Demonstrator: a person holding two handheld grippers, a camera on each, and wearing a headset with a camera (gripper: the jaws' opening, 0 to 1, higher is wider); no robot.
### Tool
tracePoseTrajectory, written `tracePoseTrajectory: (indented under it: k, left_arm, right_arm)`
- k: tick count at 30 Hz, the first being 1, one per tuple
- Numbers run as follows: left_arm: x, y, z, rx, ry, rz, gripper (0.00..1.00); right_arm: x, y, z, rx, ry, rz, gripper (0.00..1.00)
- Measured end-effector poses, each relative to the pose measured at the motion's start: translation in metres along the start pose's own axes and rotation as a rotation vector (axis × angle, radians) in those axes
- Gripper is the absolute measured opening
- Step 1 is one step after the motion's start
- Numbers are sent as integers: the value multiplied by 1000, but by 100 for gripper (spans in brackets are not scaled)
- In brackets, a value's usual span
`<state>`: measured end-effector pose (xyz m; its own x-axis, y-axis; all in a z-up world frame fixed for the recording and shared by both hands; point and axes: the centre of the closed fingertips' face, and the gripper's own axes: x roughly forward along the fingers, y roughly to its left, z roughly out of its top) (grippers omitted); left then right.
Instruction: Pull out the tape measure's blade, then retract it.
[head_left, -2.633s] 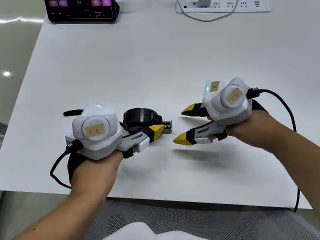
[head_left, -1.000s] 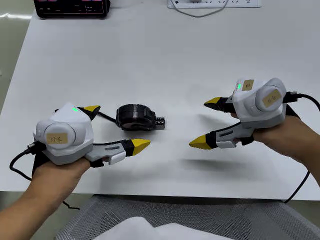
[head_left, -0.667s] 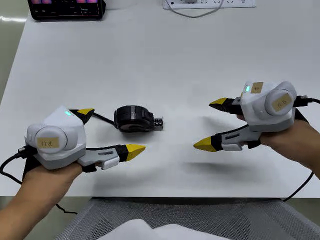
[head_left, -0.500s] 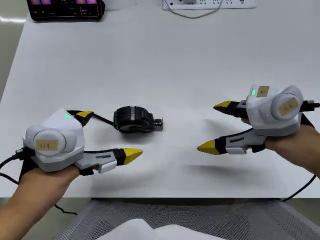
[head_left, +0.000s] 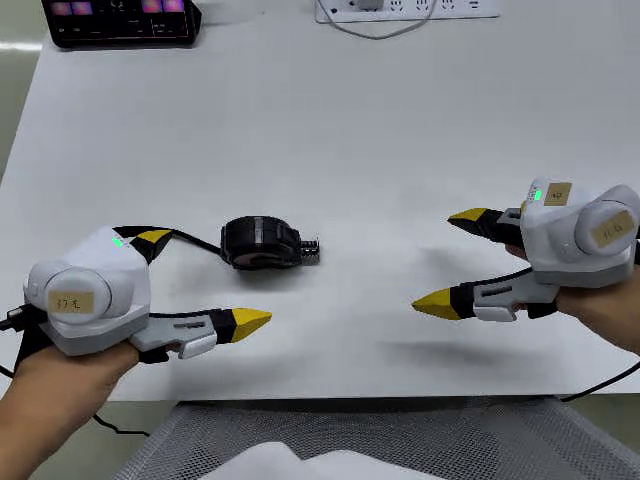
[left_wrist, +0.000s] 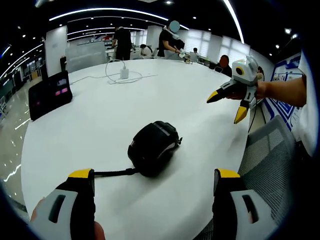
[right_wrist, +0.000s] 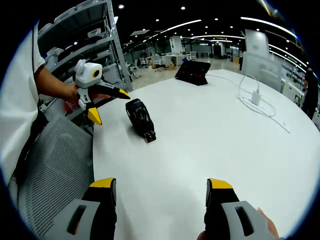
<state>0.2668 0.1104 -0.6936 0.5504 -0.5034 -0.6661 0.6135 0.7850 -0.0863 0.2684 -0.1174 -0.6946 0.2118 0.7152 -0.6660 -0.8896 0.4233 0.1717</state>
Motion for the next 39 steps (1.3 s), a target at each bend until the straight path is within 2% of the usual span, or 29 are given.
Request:
tracePoseTrajectory:
  k: [5, 14, 33, 39]
  left_arm:
    - [-3, 2, -1, -9, 3, -5, 98]
    - [-10, 8, -4, 16, 8, 4, 99]
    - [-22, 7, -12, 35, 24, -50, 99]
    - [-26, 6, -12, 31, 12, -63, 99]
  right_arm:
    - [-7, 0, -3, 5, -2, -13, 73]
    - [-17, -3, -8, 11, -1, -28, 75]
    - [-29, -1, -14, -1, 2, -33, 79]
    - [-32, 0, -15, -8, 0, -34, 81]
